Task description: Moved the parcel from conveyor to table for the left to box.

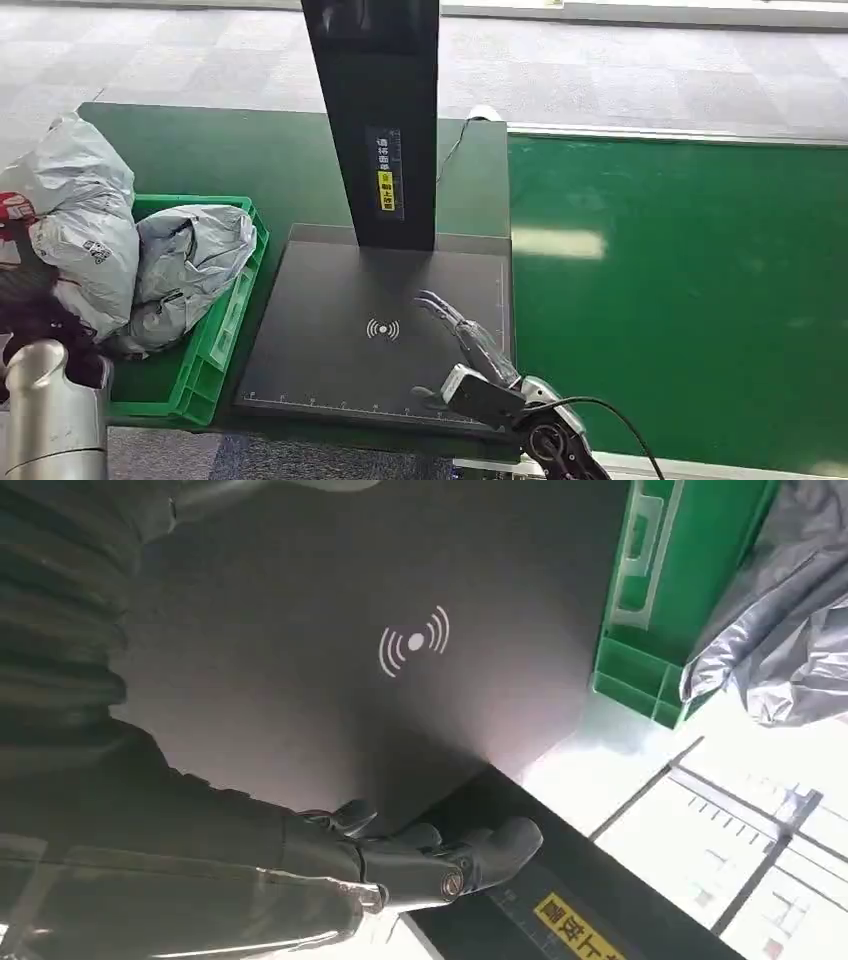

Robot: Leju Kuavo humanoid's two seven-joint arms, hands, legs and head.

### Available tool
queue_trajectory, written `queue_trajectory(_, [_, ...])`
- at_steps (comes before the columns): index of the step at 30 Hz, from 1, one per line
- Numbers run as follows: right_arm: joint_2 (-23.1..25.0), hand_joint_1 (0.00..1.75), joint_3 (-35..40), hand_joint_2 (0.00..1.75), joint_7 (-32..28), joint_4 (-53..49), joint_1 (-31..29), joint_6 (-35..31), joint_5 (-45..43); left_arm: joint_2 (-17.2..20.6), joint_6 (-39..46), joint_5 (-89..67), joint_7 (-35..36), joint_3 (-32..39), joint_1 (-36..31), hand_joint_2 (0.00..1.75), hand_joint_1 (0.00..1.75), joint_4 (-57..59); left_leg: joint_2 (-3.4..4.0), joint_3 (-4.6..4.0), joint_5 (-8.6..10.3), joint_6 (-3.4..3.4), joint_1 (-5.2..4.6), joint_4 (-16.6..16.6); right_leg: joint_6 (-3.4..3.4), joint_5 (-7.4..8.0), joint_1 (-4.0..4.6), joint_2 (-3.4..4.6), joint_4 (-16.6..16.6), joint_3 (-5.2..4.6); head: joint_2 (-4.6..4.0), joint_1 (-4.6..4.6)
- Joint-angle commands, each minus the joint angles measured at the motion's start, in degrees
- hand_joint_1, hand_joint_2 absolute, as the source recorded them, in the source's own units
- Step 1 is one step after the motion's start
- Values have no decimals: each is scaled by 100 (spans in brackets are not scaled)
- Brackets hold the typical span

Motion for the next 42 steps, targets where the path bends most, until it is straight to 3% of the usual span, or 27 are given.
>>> queue_trajectory(1, [-46,0,70,175,40,180,-61,-21,-9,-237,-55,184,83,-534,303,175,175,-652,-29,-4,6,5,8,-3,-6,6,7,9,-10,4,0,2])
queue_trajectory(9, [-27,0,52,175,64,240,-134,-24,2,-190,-234,542,-6,-640,442,175,175,-905,-19,-3,3,4,6,-3,-6,5,6,14,-8,1,0,0])
queue_trajectory(22, [7,0,33,175,108,269,-200,-34,24,-345,225,660,-295,-740,543,175,175,-1693,-23,-6,5,3,7,-2,-7,5,6,12,-7,0,0,0])
queue_trajectory(31, [16,0,21,175,129,262,-231,-21,40,-386,-342,1519,-90,-698,528,175,175,-1723,-15,-4,3,3,3,-2,-4,4,3,12,-4,0,0,0])
queue_trajectory(39, [25,0,2,175,161,253,-214,13,96,-134,30,181,526,-691,269,175,175,-386,-21,6,6,1,1,-8,-6,2,0,3,-5,8,0,0])
queue_trajectory(42, [12,0,35,175,162,283,-254,32,110,-60,-299,461,615,-469,83,175,175,295,-26,6,9,1,2,-10,-8,5,1,8,-8,8,0,0])
